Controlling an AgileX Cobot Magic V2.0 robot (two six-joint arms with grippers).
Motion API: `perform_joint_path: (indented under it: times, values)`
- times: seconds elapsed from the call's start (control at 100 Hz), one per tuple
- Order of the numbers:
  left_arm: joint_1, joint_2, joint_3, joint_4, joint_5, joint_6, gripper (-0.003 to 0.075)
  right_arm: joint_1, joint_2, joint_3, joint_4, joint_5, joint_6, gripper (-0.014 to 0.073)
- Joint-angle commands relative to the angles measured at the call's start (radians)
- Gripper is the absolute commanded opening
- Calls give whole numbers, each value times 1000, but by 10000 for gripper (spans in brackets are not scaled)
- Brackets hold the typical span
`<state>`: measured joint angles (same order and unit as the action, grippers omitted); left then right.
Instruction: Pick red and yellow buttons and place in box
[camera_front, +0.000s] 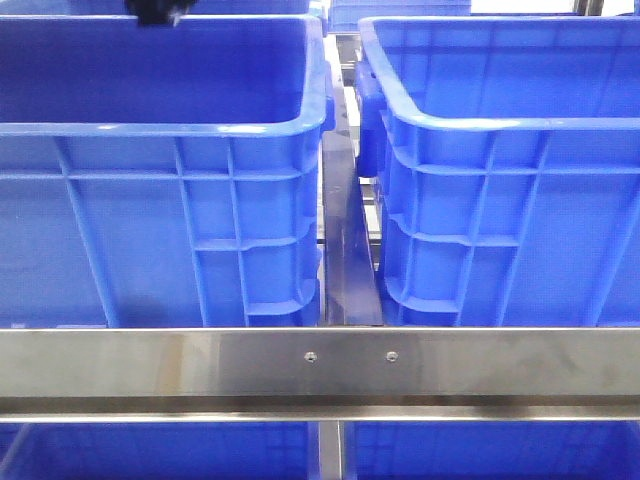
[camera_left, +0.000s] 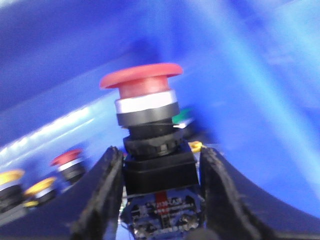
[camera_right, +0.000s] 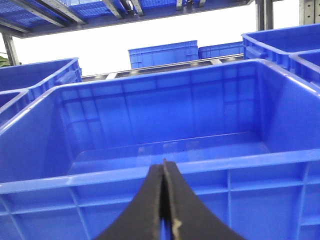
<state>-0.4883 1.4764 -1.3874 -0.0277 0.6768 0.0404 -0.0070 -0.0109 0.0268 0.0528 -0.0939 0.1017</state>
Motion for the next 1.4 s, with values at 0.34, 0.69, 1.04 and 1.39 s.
perform_joint_path:
  times: [0.34, 0.69, 1.04, 1.39]
  values:
    - [-301, -277, 95, -16, -48, -3, -19, 1, -24, -24, -10, -144, -4, -68]
    - [-363, -281, 95, -12, -48, -1, -19, 1, 9, -328, 80, 239, -2, -68]
    - [-363, -281, 95, -12, -50, -1, -19, 1, 352, -779, 232, 746, -3, -68]
    - [-363, -281, 95, -12, -51, -1, -19, 1, 515, -808, 370, 776, -3, 5]
